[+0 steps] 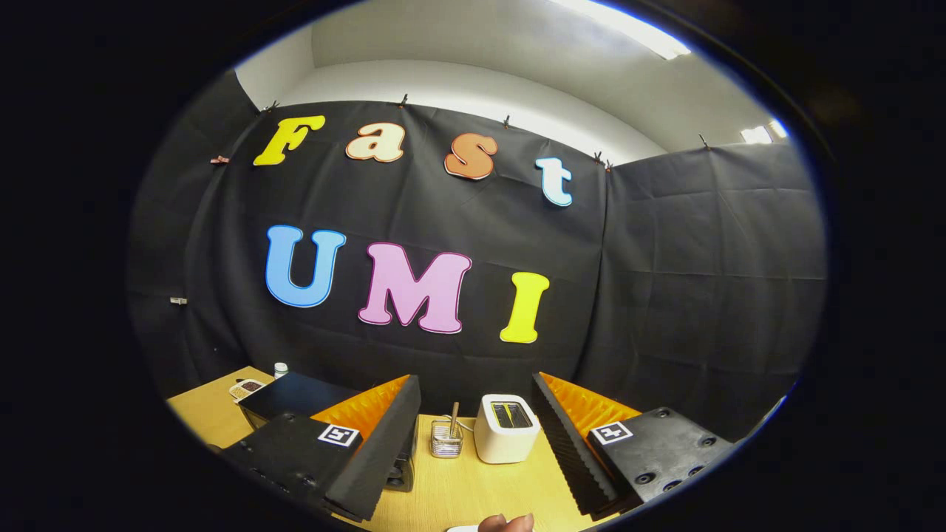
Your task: Open the toaster oven, put the food inside, and close the toaster oven door.
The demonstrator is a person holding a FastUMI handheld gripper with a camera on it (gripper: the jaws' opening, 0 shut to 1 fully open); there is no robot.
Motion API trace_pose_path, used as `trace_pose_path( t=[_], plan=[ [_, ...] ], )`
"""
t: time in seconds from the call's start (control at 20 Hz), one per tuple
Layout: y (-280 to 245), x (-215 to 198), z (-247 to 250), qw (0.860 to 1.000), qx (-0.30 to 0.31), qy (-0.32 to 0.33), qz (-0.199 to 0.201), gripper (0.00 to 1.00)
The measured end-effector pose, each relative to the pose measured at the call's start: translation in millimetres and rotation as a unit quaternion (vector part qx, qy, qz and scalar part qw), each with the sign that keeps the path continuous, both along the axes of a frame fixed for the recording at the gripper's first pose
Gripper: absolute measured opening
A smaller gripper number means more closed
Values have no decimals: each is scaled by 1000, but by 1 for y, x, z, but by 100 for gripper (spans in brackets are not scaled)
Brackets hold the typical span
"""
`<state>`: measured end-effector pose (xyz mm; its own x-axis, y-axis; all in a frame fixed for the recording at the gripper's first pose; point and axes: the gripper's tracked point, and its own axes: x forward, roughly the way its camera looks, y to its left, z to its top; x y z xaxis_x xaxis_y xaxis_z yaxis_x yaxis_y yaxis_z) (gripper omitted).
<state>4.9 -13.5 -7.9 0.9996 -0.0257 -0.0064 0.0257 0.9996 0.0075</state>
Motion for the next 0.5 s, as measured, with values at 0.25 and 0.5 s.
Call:
trace_pose_path(
  t=[0.25, 0.5],
  plan=[
    [17, 1, -1, 1000, 11, 1, 15, 98],
    [77, 2, -13, 998, 32, 16, 57, 98]
  ],
)
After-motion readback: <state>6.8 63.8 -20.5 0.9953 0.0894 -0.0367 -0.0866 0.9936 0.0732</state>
